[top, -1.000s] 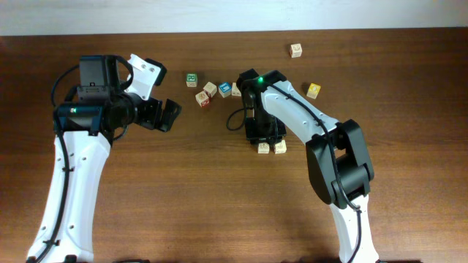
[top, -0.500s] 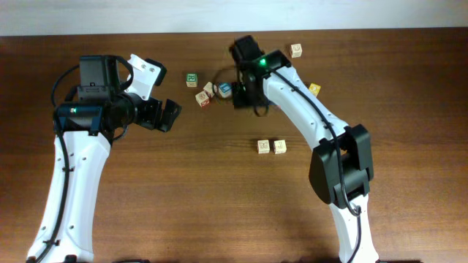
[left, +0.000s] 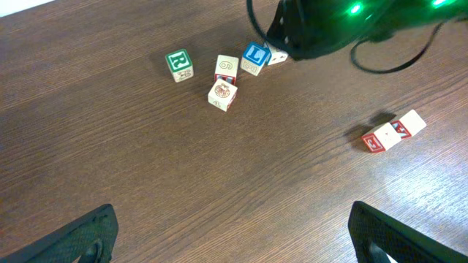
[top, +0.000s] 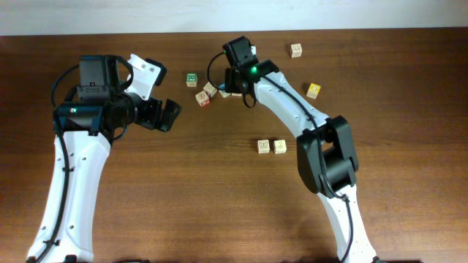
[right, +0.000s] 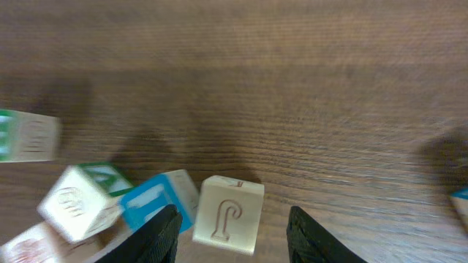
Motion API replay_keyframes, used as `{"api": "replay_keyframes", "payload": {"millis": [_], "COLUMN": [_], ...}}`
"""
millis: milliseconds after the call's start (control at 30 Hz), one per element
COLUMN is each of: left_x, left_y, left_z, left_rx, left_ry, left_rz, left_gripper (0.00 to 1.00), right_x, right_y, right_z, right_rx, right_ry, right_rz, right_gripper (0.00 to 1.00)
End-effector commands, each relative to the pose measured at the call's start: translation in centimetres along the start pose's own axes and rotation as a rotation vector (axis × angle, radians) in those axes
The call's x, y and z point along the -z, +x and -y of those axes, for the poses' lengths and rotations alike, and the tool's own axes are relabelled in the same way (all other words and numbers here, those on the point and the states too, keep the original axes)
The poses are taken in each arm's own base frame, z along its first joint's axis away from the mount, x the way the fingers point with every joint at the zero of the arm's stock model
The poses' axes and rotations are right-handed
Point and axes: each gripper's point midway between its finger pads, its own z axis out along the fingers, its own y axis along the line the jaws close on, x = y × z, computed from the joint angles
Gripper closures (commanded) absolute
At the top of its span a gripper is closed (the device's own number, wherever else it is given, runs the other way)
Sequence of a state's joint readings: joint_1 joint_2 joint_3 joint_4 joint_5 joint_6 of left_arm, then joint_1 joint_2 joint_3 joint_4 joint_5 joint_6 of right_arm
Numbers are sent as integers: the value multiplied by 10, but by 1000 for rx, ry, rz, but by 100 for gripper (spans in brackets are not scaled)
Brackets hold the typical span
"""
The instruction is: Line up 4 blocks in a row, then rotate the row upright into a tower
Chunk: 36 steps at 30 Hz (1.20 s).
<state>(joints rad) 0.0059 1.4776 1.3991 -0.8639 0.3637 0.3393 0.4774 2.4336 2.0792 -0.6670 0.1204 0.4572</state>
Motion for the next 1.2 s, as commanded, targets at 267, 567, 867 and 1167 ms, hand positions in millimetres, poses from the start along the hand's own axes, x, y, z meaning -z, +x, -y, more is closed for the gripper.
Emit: {"api": "replay_keyframes", "payload": {"millis": [267, 567, 867, 1167], "left_x": [4, 4, 4, 4], "left_y": [-8, -8, -8, -8], "left_z": [-1, -1, -1, -1], "left_rx": [6, 6, 6, 6], "left_ry": [4, 4, 4, 4], "left_rz": [23, 23, 23, 23], "left_gripper": [1, 1, 1, 1], "right_x": [-21, -21, -29, -29], "right_y": [7, 13, 19, 22], "right_z": [7, 8, 7, 1], "right_rx": [-18, -15, -13, -14], "right_ry": [31, 38, 27, -4], "right_rz": [-1, -25, -39, -57], "right_gripper": [67, 64, 57, 62]}}
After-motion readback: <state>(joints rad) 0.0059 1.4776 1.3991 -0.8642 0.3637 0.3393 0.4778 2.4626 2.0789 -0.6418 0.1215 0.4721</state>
